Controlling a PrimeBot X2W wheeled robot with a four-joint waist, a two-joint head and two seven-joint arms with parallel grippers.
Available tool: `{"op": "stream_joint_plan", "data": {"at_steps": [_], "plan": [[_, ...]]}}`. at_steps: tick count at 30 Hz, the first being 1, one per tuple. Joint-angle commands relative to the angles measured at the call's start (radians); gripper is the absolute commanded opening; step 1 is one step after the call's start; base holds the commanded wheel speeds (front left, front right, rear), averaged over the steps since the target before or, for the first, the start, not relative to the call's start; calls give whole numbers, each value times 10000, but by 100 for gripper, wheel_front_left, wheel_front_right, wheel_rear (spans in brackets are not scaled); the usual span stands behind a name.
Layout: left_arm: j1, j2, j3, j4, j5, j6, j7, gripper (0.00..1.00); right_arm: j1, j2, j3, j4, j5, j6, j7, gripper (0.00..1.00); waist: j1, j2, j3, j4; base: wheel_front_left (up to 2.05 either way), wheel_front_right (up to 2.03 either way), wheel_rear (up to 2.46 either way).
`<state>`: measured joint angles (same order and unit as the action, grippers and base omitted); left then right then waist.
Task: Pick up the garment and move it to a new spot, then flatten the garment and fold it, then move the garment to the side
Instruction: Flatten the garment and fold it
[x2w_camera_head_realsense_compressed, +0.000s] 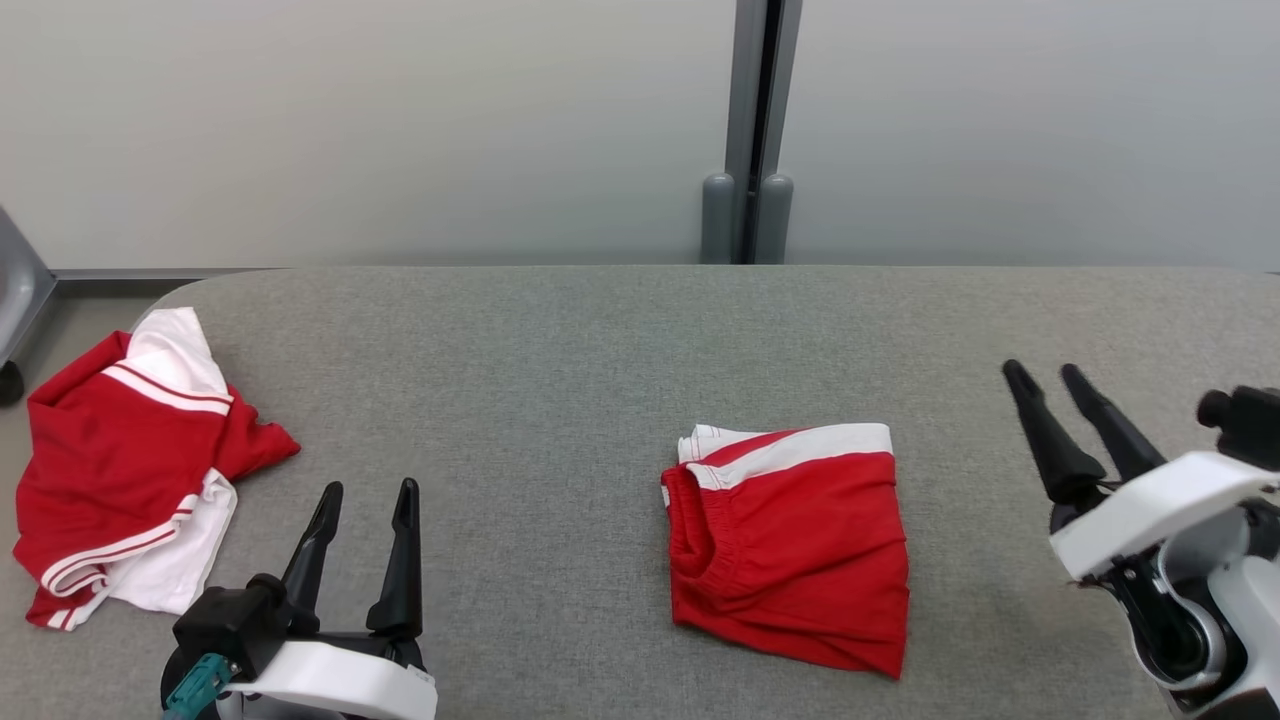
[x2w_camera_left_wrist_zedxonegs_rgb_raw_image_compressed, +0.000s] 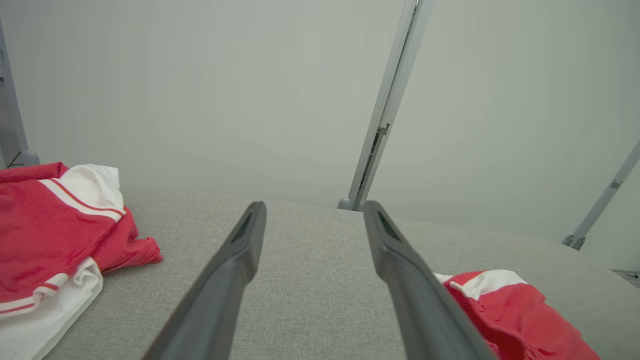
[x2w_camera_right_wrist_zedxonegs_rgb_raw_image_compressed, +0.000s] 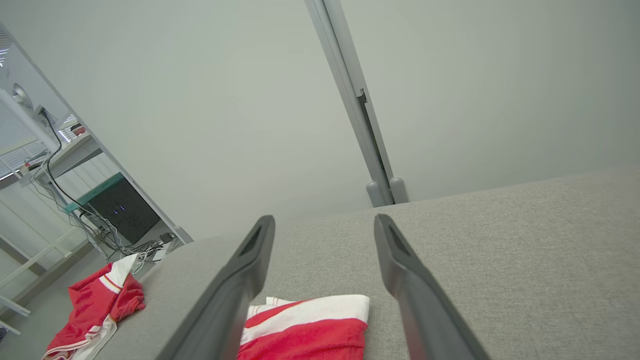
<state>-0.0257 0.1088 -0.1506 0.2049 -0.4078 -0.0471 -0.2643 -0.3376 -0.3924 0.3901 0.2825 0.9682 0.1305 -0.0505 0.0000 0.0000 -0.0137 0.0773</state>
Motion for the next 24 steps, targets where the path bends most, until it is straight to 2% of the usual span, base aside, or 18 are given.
{"op": "stream_joint_plan", "data": {"at_steps": [1, 5, 13, 19, 24], "plan": [[104, -27, 98, -79, 104, 5, 3, 100, 336, -89, -200, -42, -504, 6, -595, 100, 0, 0, 15, -121, 0, 0, 0], [171, -106, 232, -175, 224, -67, 3, 100, 907, 17, -723, -73, -1434, 6, -1500, 100, 0, 0, 18, -234, 0, 0, 0], [300, -226, 539, -404, 490, -112, 2, 100, 1840, 447, -1495, -287, -2807, 6, -1879, 100, 0, 0, -12, -412, 0, 0, 0], [373, -350, 709, -598, 877, -165, 2, 100, 2414, 1125, -2393, -459, -3917, 6, -2110, 100, 0, 0, -49, -418, 0, 0, 0], [430, -406, 854, -637, 1207, -189, 2, 100, 2590, 1492, -2577, -485, -4542, 6, -2167, 100, 0, 0, -59, -459, 0, 0, 0]]}}
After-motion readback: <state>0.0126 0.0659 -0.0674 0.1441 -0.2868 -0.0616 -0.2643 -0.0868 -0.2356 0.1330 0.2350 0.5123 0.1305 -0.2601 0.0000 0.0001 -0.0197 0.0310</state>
